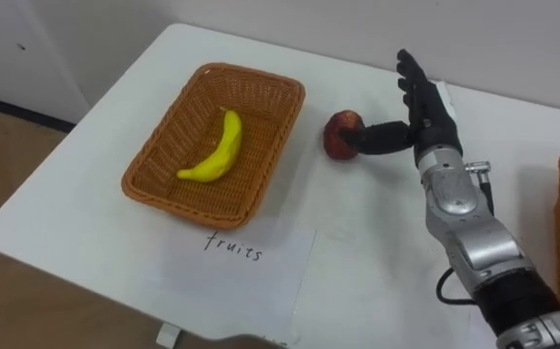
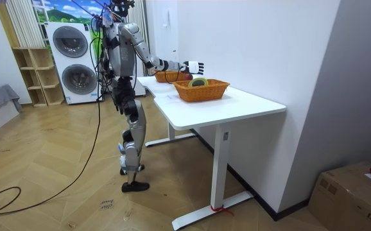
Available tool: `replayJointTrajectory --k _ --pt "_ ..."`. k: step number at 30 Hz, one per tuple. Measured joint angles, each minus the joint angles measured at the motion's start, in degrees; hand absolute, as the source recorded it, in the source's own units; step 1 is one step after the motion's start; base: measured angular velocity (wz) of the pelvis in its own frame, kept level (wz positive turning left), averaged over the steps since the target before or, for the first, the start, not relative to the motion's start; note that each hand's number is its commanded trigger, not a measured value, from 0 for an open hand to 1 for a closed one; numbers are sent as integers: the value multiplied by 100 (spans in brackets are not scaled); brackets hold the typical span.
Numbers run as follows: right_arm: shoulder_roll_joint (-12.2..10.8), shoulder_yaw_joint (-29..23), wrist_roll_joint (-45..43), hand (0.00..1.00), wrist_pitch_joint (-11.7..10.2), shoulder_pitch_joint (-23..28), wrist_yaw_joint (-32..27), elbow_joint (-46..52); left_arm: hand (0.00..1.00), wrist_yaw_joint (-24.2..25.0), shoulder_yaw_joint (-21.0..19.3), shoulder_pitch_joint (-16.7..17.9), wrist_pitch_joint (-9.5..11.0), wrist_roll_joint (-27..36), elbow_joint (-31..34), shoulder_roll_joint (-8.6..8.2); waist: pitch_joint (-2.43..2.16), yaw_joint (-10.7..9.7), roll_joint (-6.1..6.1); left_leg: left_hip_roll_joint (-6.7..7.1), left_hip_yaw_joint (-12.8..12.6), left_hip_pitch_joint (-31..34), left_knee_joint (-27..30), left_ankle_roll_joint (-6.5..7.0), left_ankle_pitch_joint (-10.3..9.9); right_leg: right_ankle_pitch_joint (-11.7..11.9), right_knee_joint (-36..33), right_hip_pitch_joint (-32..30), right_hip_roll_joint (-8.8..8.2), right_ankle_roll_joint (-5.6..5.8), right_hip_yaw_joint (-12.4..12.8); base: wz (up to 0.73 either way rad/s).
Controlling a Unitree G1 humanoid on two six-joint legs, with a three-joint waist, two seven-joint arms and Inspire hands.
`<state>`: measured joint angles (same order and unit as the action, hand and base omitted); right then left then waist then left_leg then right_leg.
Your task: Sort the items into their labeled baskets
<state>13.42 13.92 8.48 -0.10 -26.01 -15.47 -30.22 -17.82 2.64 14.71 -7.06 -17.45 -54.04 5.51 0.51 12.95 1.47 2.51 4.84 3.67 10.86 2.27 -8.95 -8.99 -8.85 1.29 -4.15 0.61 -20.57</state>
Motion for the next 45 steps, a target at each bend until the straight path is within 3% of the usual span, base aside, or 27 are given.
replayJointTrajectory --k 6,20,29,36,45 --pt "-3 0 -9 0 -7 -3 3 -140 0 0 85 -26 11 -1 7 39 43 10 40 0 -11 90 11 3 3 2 -2 -70 -2 3 -11 0" --pt "-12 55 -51 0 -127 -6 15 -501 0 10 323 -76 121 214 -9 80 80 11 78 0 -12 183 3 3 3 5 -2 -186 -5 6 -17 0" --pt "-23 59 -300 0 -136 -7 14 -507 0 64 325 -111 125 218 -7 82 79 48 83 -5 -18 218 -6 4 3 5 -15 -239 -3 6 -5 0" --pt "-34 84 -597 0 -169 -33 1 -505 0 50 323 -168 240 214 -8 84 73 185 78 -10 -38 272 -4 4 4 5 -24 -311 -3 5 6 -2" --pt "-229 117 -870 0 -173 -123 14 -504 0 54 315 -238 237 217 -144 99 65 358 53 -6 -17 280 -2 6 5 5 -14 -311 -6 5 5 0"
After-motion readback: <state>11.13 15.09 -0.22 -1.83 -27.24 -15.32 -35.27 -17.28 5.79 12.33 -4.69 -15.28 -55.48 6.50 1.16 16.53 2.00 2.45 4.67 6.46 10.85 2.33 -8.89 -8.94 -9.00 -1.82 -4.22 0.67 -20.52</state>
